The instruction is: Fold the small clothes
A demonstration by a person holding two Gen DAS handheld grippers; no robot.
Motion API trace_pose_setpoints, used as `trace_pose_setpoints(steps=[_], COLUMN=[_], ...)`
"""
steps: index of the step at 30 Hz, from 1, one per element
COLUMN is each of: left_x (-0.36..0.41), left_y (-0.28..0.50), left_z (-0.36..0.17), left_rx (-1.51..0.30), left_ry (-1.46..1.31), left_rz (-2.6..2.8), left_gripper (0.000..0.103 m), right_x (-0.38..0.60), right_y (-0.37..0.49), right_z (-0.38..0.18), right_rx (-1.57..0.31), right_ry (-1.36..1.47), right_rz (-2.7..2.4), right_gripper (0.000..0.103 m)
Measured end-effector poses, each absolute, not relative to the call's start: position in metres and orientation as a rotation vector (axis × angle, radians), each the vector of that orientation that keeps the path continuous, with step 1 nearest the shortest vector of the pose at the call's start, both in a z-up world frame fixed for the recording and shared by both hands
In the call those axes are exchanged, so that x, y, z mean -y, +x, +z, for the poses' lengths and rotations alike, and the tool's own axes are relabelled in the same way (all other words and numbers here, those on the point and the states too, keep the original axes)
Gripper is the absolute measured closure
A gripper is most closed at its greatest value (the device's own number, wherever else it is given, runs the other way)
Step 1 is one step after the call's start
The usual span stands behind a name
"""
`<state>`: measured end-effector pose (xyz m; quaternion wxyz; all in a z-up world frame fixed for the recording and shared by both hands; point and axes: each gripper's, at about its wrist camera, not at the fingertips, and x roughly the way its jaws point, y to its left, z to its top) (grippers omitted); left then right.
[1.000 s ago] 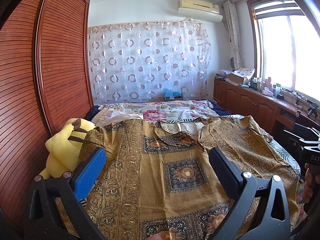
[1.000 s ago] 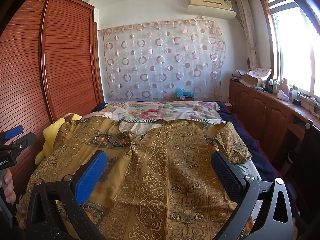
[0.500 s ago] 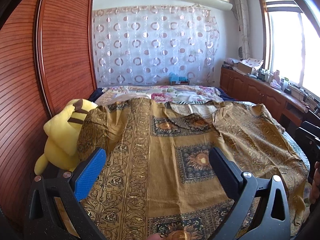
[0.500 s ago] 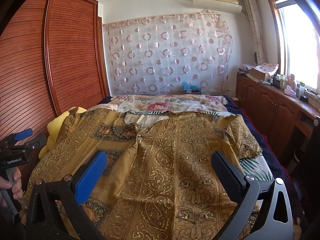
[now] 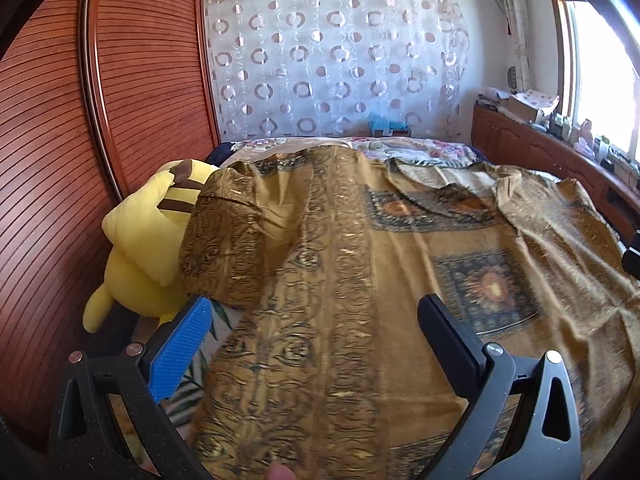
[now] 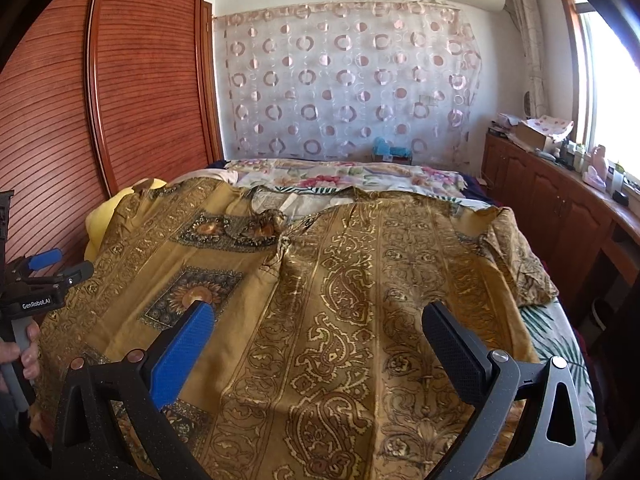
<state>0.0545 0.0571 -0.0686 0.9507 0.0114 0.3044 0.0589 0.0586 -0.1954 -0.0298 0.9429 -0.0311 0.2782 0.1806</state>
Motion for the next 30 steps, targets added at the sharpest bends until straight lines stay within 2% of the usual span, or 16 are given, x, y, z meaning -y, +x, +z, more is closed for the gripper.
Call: trace_pose_setpoints(steps=[11, 18, 25, 28, 30], left_x=[-0.137, -0.184, -0.201, -0.203, -0.201], left_y=[0.075, 0.102, 0.13, 0.134, 0.135], left_z=[-0.074, -0.092, -0.122, -0.123, -0.121], left_rx=[-0.695, -0.787, -0.887, -0.886, -0.883], left_ry=[-0.038, -0.177, -0.31, -0.381, -0.39], left_rz=[0.12, 0.074, 0.002, -0.056, -0.089], left_gripper=[0.0, 0.028, 0.038, 0.055, 0.075], right_x=[0.163, 0.168, 0.164, 0.157, 0.154], right_y=[0.08, 0.088, 0.093, 0.098, 0.099], right_z=[-0.042, -0.043, -0.047, -0.044, -0.045], right_rx=[-0.612, -0.635, -0.662, -0.662, -0.662], right_ry=[-0.144, -0.184, -0.229, -0.239, -0.236], right_rz=[0.458, 0.501, 0.515, 0.515, 0.517], right_gripper=[0.0, 0.0, 0.0, 0.0, 0.0])
